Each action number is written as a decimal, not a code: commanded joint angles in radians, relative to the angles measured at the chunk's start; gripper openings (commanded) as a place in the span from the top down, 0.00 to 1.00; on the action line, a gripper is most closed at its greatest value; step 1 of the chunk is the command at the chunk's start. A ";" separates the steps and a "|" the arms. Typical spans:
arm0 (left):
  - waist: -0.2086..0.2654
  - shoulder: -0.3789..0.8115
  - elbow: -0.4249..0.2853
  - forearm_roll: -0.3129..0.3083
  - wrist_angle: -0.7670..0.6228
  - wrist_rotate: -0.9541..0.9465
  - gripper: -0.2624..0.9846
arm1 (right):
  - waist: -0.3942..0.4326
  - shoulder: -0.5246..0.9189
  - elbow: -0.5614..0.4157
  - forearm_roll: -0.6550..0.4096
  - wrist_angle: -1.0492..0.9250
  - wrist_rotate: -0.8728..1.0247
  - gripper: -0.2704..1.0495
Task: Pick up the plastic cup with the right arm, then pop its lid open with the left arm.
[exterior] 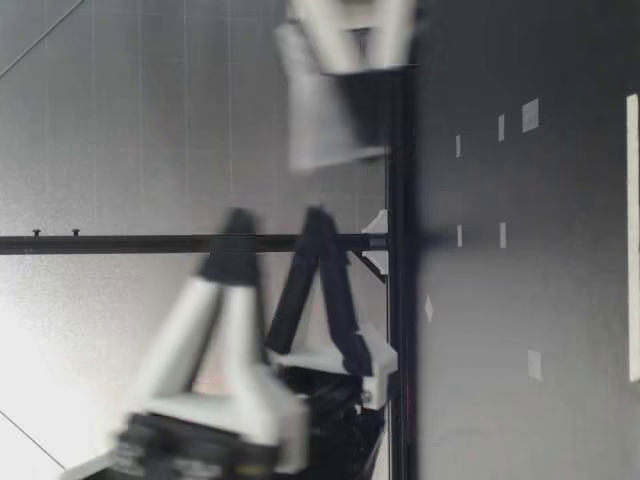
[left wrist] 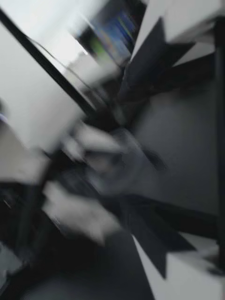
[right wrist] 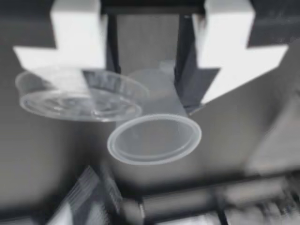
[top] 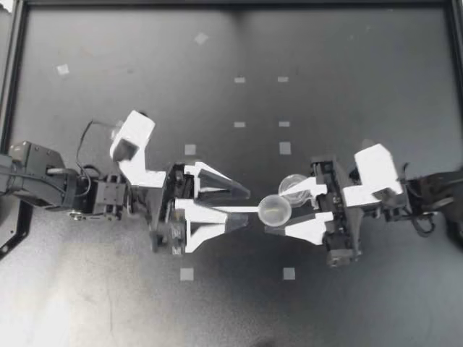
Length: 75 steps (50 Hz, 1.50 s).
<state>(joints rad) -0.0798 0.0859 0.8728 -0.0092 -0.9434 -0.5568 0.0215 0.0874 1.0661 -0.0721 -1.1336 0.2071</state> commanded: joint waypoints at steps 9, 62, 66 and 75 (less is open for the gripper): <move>-0.003 -0.058 0.002 -0.003 0.101 0.416 0.21 | 0.012 -0.100 0.000 -0.003 -0.002 0.003 0.55; -0.003 -0.060 0.003 -0.003 0.104 0.449 0.21 | 0.015 -0.044 -0.005 -0.003 0.018 -0.002 0.55; -0.003 -0.060 0.003 -0.003 0.104 0.451 0.21 | 0.015 -0.046 -0.005 -0.005 0.018 -0.003 0.55; -0.003 -0.060 0.003 -0.003 0.104 0.449 0.21 | 0.015 -0.046 -0.005 -0.005 0.020 -0.002 0.55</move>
<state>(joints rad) -0.0828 0.0491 0.8836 -0.0107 -0.8345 -0.1074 0.0322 0.0537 1.0738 -0.0752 -1.1106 0.2056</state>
